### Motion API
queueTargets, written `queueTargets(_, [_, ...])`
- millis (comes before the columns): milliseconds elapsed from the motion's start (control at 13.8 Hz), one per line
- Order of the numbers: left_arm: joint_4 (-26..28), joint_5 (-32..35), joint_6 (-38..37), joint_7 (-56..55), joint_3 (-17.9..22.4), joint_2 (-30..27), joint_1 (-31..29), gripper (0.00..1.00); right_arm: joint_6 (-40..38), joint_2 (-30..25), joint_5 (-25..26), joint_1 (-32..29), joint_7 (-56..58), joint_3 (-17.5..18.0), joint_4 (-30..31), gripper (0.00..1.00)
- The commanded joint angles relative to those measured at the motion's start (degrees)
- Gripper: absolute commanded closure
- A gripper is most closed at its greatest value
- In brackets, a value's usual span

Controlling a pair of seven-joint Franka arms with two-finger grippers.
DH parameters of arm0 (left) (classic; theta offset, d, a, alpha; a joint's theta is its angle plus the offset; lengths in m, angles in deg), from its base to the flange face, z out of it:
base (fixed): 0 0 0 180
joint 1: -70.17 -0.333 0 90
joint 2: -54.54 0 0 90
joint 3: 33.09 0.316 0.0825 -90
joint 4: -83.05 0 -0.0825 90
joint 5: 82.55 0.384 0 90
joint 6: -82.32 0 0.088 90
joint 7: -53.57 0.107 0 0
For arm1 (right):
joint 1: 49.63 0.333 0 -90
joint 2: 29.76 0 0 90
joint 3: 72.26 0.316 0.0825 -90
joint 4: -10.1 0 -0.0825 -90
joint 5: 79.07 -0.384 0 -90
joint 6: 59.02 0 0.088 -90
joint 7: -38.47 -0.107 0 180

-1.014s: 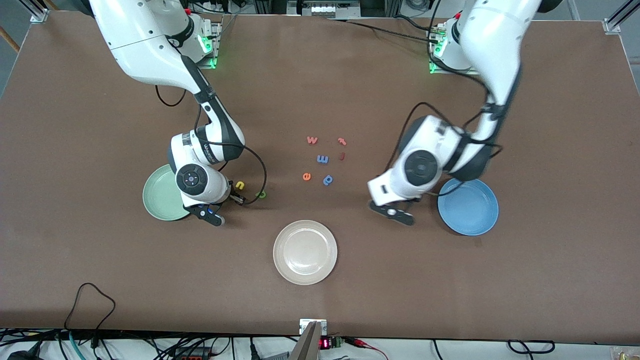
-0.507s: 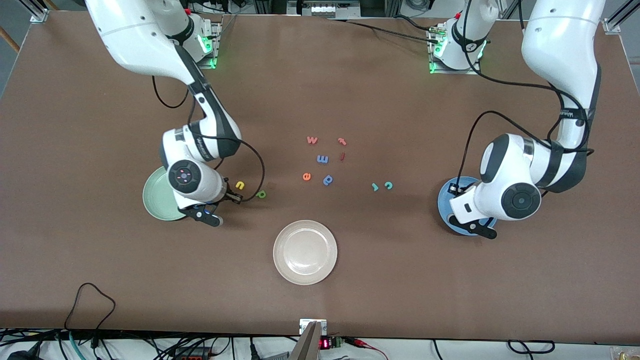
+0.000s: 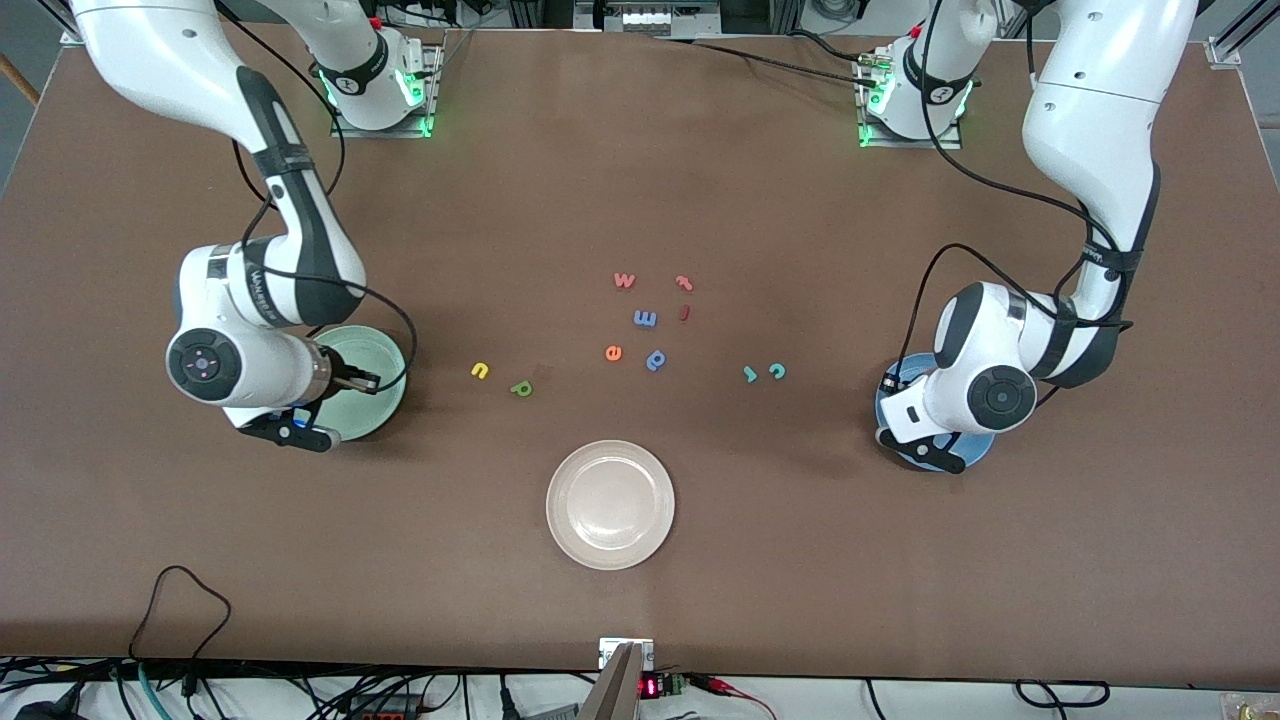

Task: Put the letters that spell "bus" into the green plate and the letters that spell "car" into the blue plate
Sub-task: 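Drop the yellow 2 on the green plate while the left gripper drops yellow d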

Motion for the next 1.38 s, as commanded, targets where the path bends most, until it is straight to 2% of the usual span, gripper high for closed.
queueTargets(0, [0.6, 1.1, 0.0, 0.4, -0.6, -1.7, -0.2, 0.01, 4.7, 1.9, 0.5, -1.4, 2.7, 0.8, 2.2, 0.93])
queueTargets(145, [-1.0, 1.1, -3.3, -0.3, -1.5, -3.5, 0.1, 0.0, 8.8, 3.5, 0.4, -1.8, 2.9, 0.8, 3.3, 0.87])
queueTargets(217, [-2.8, 1.1, -5.1, -0.4, -2.6, -4.1, 0.5, 0.0, 10.2, 4.6, 0.4, -2.1, 2.9, 0.8, 3.3, 0.77])
queueTargets(290, [-4.3, 0.7, -7.7, -0.6, -4.7, -4.1, 0.9, 0.0, 10.7, 4.9, 0.3, -2.4, 2.8, 0.8, 3.2, 0.36])
queueTargets(362, [-5.2, 0.7, -9.3, -0.6, -6.5, -4.1, 1.2, 0.0, 10.2, 4.4, 0.2, -2.3, 1.9, 0.8, 2.8, 0.0])
queueTargets(435, [-5.4, 0.9, -9.2, -0.8, -8.0, -4.0, 2.6, 0.0, 9.6, 3.0, 0.0, -1.8, 1.3, 0.8, 2.8, 0.0])
queueTargets(580, [-5.6, 0.7, -8.0, -2.7, -8.2, -2.8, 6.9, 0.0, 8.2, 1.0, -0.3, 0.5, -4.7, 1.5, 2.6, 0.0])
queueTargets(725, [-5.0, 0.5, -1.1, -5.4, -8.2, -1.4, 9.9, 0.03, 8.2, 1.1, -0.5, 5.5, -10.5, 1.5, 2.7, 0.0])
queueTargets(797, [-4.8, 1.0, 0.9, -6.8, -8.1, -0.4, 10.4, 0.12, 8.4, 1.6, -0.8, 7.8, -12.3, 1.5, 2.7, 0.0])
queueTargets(870, [-4.8, 0.8, 2.9, -8.8, -8.1, 1.0, 11.3, 0.27, 8.8, 1.9, -1.4, 9.8, -14.9, 1.5, 2.7, 0.0])
queueTargets(942, [-4.8, 0.9, 4.6, -11.9, -8.1, 1.9, 11.8, 0.32, 9.0, 2.3, -1.7, 11.2, -18.1, 1.5, 2.7, 0.09])
queueTargets(1087, [-4.4, 1.2, 6.7, -13.6, -8.1, 3.1, 12.5, 0.3, 9.1, 2.9, -1.8, 13.5, -22.0, 1.5, 2.7, 0.22])
queueTargets(1232, [-2.4, 1.3, 7.3, -11.8, -8.2, 3.2, 12.6, 0.3, 9.1, 3.4, -1.8, 14.3, -23.2, 1.5, 2.7, 0.36])
queueTargets(1304, [-1.2, 1.3, 8.8, -8.5, -8.2, 3.3, 12.9, 0.3, 9.2, 3.8, -1.8, 14.3, -23.2, 1.5, 2.7, 0.38])
